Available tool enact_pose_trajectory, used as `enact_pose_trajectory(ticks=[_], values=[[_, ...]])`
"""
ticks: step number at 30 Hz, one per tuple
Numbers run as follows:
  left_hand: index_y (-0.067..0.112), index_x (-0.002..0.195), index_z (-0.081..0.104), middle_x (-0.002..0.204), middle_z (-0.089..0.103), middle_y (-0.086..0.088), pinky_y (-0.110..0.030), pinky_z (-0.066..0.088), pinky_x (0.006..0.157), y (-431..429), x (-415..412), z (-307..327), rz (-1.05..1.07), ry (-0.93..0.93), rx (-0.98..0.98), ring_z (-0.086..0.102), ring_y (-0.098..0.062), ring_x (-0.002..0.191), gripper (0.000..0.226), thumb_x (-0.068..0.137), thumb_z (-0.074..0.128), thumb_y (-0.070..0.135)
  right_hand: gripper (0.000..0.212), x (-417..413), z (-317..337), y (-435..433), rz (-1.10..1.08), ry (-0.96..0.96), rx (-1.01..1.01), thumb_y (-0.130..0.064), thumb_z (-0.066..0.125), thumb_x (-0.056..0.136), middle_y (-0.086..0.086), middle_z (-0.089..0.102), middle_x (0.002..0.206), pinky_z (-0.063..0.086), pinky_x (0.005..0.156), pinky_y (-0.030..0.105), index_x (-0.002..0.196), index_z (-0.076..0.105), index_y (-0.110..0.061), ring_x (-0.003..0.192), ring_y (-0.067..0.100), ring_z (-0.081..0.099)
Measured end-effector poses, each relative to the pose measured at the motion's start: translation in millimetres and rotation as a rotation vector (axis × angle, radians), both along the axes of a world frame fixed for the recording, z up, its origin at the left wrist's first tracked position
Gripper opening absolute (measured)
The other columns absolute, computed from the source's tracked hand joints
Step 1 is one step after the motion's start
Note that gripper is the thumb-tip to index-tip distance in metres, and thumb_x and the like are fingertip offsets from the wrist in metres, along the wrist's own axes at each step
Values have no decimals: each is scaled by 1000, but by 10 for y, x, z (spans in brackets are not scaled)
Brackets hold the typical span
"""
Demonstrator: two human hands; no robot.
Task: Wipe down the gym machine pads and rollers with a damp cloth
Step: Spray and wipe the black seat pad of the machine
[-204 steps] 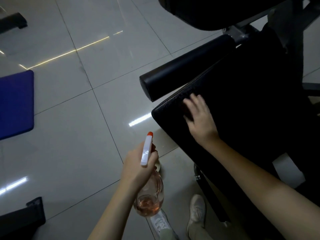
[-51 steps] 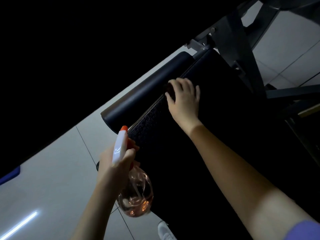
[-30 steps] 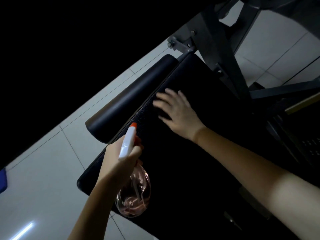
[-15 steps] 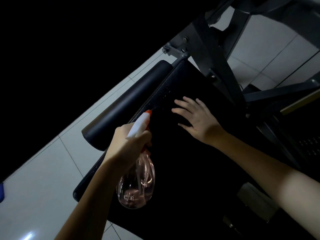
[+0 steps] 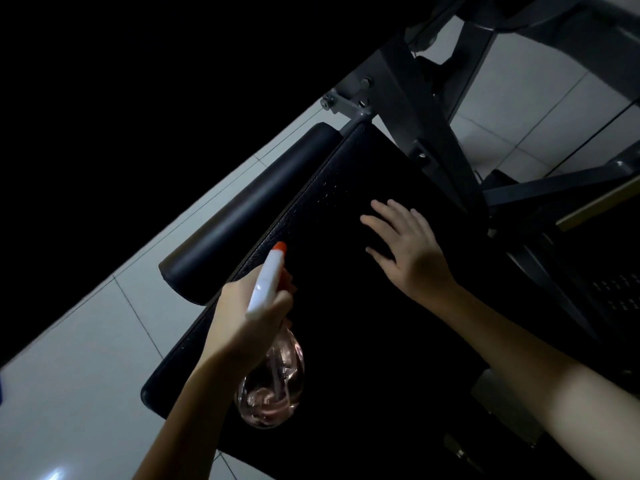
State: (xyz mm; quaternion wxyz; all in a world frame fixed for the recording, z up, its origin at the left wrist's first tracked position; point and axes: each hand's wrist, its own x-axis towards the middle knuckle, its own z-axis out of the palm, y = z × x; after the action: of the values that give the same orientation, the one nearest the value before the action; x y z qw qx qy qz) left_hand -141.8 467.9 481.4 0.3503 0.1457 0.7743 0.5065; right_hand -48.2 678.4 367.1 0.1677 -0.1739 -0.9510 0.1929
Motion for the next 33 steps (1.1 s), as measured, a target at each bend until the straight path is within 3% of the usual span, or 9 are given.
enact_pose_trajectory(ticks=[5,9,13,17,20,25,28,31,33], values=[[8,74,57,80,61,-25,-32,43,52,-62,-25,-13,29,131,-64,51,-18,54,17,73,52,24,48,-195,56,-62,-324,16,-231,-30,52,93,5,30,153,18,115,42,140,43,-19,142,23,22],[8,75,59,78,62,-22,-29,41,52,-47,-10,-17,89,131,-72,51,-17,53,18,72,54,25,48,-596,133,-284,-561,51,-360,-27,49,95,7,25,154,15,116,47,141,40,-22,143,27,16],[9,75,59,69,61,-17,-33,40,54,-31,2,-33,97,153,-95,49,-15,52,18,74,55,27,47,-453,-5,-610,-74,81,-81,-34,43,86,12,45,143,25,109,50,132,44,-24,133,30,31],[5,74,59,67,61,-13,-23,38,49,-47,-10,-46,70,222,-103,49,-10,50,23,82,56,27,52,-95,-59,-324,331,-16,56,-36,44,84,6,43,145,25,112,40,135,39,-27,135,25,36],[6,74,55,71,62,-15,-19,36,48,-57,-35,-49,21,283,-122,48,-9,51,22,86,55,25,51,-220,13,10,70,-7,40,-36,43,85,8,45,144,32,107,46,135,43,-27,131,28,41],[-3,81,50,74,54,-25,-32,36,56,-17,-28,-121,29,299,-146,43,-16,56,28,90,55,22,48,-790,223,-133,-545,62,-353,-23,48,95,6,23,155,16,116,45,142,38,-24,143,26,14],[-2,80,46,71,51,-23,-31,33,55,-10,-43,-142,2,349,-167,41,-15,56,25,90,55,19,46,-841,125,-541,-259,146,-197,-24,47,87,14,41,145,26,109,51,133,49,-20,135,35,31],[5,78,50,69,53,-17,-30,34,54,-12,-62,-116,-9,350,-142,43,-14,56,18,80,53,23,50,-576,37,-605,201,60,-42,-31,45,81,10,48,140,21,110,43,130,47,-24,132,28,32],[7,78,49,69,53,-16,-29,35,55,-14,-68,-103,-5,344,-139,43,-12,57,16,84,54,20,52,-500,48,-358,332,19,83,-34,45,78,8,50,139,21,108,39,129,48,-26,130,25,35]])
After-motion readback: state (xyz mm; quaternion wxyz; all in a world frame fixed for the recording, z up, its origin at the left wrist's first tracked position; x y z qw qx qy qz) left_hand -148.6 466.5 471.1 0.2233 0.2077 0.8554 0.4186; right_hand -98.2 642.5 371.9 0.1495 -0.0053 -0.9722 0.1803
